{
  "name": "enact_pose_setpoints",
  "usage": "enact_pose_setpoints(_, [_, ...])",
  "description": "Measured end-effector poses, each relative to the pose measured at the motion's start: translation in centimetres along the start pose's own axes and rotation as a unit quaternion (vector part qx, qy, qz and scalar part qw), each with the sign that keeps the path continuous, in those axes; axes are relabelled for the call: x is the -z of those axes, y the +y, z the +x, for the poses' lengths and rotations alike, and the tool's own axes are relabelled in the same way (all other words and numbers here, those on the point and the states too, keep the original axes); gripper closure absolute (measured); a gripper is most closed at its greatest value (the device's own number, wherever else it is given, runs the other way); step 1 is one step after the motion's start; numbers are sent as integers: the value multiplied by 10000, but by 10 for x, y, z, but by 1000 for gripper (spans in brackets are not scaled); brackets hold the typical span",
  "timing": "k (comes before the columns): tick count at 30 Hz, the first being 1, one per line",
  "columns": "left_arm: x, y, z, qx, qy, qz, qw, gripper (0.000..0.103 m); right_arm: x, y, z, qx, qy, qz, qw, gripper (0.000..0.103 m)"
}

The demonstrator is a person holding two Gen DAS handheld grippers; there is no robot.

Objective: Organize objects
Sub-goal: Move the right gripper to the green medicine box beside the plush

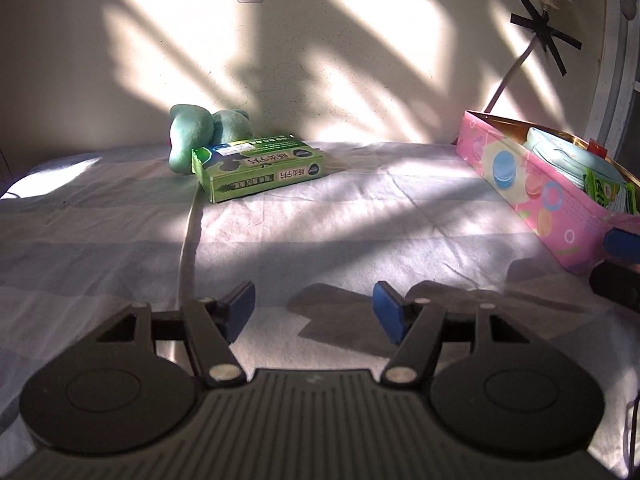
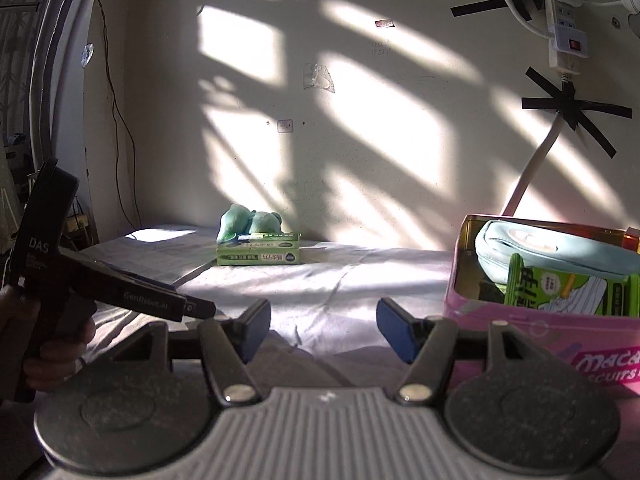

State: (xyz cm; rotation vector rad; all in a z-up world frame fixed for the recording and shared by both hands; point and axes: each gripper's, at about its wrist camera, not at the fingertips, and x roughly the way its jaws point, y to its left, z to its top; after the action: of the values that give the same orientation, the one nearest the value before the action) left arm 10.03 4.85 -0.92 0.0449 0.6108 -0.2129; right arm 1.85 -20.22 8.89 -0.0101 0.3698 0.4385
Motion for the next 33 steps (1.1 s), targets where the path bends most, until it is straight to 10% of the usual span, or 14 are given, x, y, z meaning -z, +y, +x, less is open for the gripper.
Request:
enact_pose_setpoints(12, [6, 37, 4, -15, -122, -442, 9989, 32, 10, 18, 38, -229, 829, 55, 9963, 42])
enact_pose_setpoints(19, [-49, 68, 27, -119, -244, -549, 9981, 23, 12, 6, 41, -279, 906, 478, 9943, 42])
enact_pose_setpoints(28, [-87, 125, 94, 120, 106, -2501, 9681, 25, -9, 6, 69, -482, 1029, 364, 9929, 42])
enact_pose_setpoints(33, [-85, 124, 99, 195, -46, -2606, 9652, 30, -67, 11, 160, -735, 906, 372, 9925, 42])
